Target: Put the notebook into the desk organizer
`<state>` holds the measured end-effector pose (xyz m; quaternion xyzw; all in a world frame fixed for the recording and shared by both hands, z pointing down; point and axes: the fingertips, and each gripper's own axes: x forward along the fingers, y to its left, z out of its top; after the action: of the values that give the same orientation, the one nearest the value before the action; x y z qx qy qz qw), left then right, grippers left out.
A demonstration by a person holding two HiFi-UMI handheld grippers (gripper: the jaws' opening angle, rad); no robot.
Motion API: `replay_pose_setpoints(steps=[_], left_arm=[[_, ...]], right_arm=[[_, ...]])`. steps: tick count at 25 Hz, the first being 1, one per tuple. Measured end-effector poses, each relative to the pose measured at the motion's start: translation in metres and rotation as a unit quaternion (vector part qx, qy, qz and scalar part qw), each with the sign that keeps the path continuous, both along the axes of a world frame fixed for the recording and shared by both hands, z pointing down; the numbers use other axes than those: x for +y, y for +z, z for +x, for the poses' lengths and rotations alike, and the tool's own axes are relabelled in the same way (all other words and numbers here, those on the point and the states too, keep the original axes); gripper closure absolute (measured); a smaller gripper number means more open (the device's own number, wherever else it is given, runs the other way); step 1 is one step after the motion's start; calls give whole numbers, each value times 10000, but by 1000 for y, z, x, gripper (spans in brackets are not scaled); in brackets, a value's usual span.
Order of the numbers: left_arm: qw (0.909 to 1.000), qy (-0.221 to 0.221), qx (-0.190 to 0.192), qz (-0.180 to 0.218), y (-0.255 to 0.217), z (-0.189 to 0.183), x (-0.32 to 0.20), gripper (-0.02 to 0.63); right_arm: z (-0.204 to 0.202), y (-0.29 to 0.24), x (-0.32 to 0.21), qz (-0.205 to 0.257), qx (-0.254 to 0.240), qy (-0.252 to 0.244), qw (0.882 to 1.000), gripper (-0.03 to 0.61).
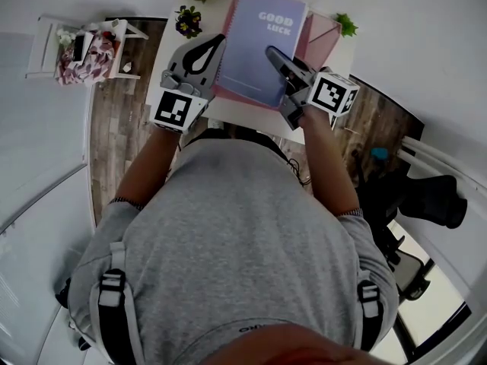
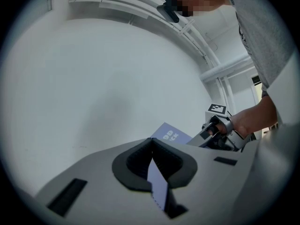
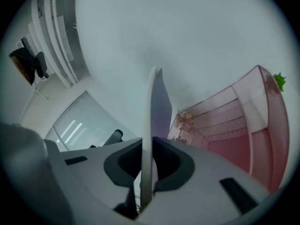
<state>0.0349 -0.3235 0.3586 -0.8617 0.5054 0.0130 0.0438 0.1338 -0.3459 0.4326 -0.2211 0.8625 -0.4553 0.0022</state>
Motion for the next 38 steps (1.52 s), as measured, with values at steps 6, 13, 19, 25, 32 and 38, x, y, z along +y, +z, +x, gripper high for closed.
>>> replay_pose_setpoints(steps=[6,13,19,25,32,38], left_arm=[[9999,-10,53,-102,5,-6,-6,595],[9998,-10,183,-18,-1,-3,-12,594],[9998,30,175,-34,-2,1,-13,594],[9998,20,201,-40,-3,0,-14,595],[9998,5,185,-80,-3,-4,-10,595],[9996,-27,160,-211,2,-6,-10,595]], right_arm=[[-9,16,-10,-154,200,-39,9997,537],[-8,34,-27,-271,586,-18,9979,537],[-7,46,-30,-242,846,55,9961,517],[-7,54,-31,-238,972,132,9949,515],[-3,68,-30,-93,1423,145,9897,476],[-6,70,-29,266,2004,52,9793,382]])
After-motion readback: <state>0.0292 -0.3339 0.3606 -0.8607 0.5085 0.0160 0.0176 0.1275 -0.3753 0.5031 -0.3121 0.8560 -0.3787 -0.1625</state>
